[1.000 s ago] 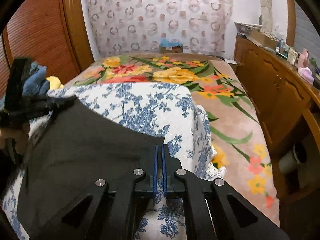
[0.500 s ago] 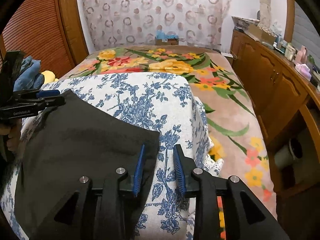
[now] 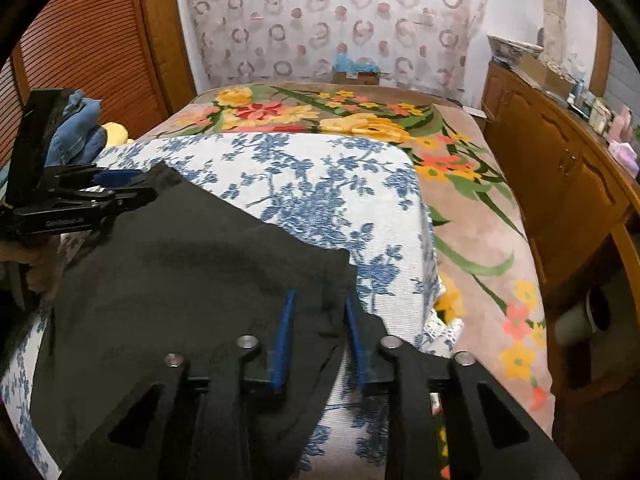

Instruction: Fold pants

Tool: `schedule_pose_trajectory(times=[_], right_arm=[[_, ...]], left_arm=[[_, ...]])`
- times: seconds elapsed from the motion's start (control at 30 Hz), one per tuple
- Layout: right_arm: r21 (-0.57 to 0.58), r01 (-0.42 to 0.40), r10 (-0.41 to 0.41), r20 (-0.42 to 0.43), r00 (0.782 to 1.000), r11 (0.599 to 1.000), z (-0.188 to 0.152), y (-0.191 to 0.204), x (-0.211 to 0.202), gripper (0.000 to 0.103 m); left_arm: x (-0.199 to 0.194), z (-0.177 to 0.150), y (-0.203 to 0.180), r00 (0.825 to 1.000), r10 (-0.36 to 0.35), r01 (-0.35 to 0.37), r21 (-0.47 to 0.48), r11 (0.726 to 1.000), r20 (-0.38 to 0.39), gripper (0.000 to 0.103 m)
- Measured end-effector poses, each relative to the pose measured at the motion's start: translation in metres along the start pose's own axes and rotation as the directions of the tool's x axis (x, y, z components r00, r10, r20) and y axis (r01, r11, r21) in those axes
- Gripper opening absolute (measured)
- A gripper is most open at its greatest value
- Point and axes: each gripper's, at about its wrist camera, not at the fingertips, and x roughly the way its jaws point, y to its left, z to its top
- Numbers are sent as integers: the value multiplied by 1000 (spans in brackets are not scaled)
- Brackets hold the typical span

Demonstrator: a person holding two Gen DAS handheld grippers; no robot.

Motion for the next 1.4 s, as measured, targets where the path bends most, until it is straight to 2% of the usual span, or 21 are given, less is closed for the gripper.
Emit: schedule_pose_trajectory(times=[0.1, 0.2, 0.27, 0.33, 0.6, 0.8, 1.07, 1.4], right_arm=[[-8, -22, 22, 2, 1000, 1000, 0, -2, 0, 13], [0, -43, 43, 2, 999, 999, 0, -6, 1, 7], [4, -52, 52, 6, 999, 999, -1, -8, 0, 6], [-2, -57, 58, 16, 998, 998, -2, -5, -4, 5], [-14, -38, 39, 138, 990, 999, -3, 13, -48, 5], [-27, -17, 23, 259, 966, 999, -5, 30, -99, 5], [-103, 5, 36, 392, 919, 995, -19, 69, -163, 5], [-145, 2, 71, 493, 867, 989, -48, 101, -216, 5]], left_arm=[[0, 0, -1, 1000, -5, 5, 7, 1000, 0, 47], [-1, 2, -5, 999, -44, 44, 14, 999, -5, 30], [-2, 3, -7, 997, -70, 70, 11, 997, -13, 14], [-6, 3, -9, 997, -80, 80, 7, 997, -8, 9], [-63, 4, -12, 990, -86, 86, 6, 996, 113, 7], [-125, 3, -12, 972, -75, 75, 10, 997, 223, 7], [-210, -13, -15, 928, -52, 45, 27, 999, 369, 7], [-302, -43, -16, 865, -3, -15, 31, 999, 502, 7]])
